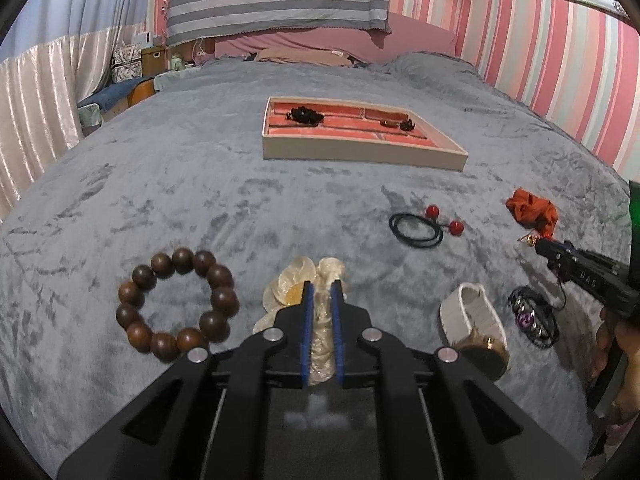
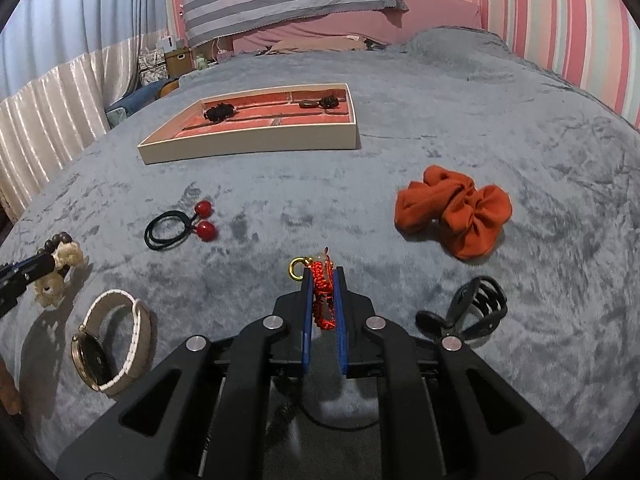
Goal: Organize jewelry
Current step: 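Carry both items into the tray and open both tools, then withdraw both tools from the tray toward the watch and hair claw, then grasp the white-strap watch with the left tool while the right tool grasps the black hair claw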
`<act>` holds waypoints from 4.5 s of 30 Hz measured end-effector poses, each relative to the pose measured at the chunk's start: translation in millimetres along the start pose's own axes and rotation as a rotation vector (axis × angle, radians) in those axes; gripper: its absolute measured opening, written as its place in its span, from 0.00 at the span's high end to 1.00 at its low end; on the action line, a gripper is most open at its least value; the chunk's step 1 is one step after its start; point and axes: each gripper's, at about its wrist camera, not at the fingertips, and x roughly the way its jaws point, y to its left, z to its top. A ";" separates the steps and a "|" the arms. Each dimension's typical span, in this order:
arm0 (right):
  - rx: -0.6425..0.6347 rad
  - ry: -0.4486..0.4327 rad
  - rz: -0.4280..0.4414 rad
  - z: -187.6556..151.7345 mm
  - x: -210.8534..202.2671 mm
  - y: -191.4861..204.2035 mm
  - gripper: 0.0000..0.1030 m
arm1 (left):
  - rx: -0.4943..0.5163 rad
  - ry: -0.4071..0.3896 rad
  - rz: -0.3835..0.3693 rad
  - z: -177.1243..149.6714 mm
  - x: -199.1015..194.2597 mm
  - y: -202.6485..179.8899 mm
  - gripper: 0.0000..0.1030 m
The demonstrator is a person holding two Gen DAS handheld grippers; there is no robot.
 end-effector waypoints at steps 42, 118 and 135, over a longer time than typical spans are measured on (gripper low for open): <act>0.039 -0.025 -0.055 217.1 240.0 7.8 0.90 | -0.036 -0.056 0.093 219.5 248.9 10.1 0.91; -0.022 -0.073 -0.244 -20.6 -38.8 -62.7 0.04 | 0.017 -0.003 0.011 -0.4 -0.4 -77.8 0.11; 0.019 0.054 -0.205 -23.7 3.4 -78.1 0.20 | 0.024 0.106 -0.021 -11.7 41.3 -82.6 0.30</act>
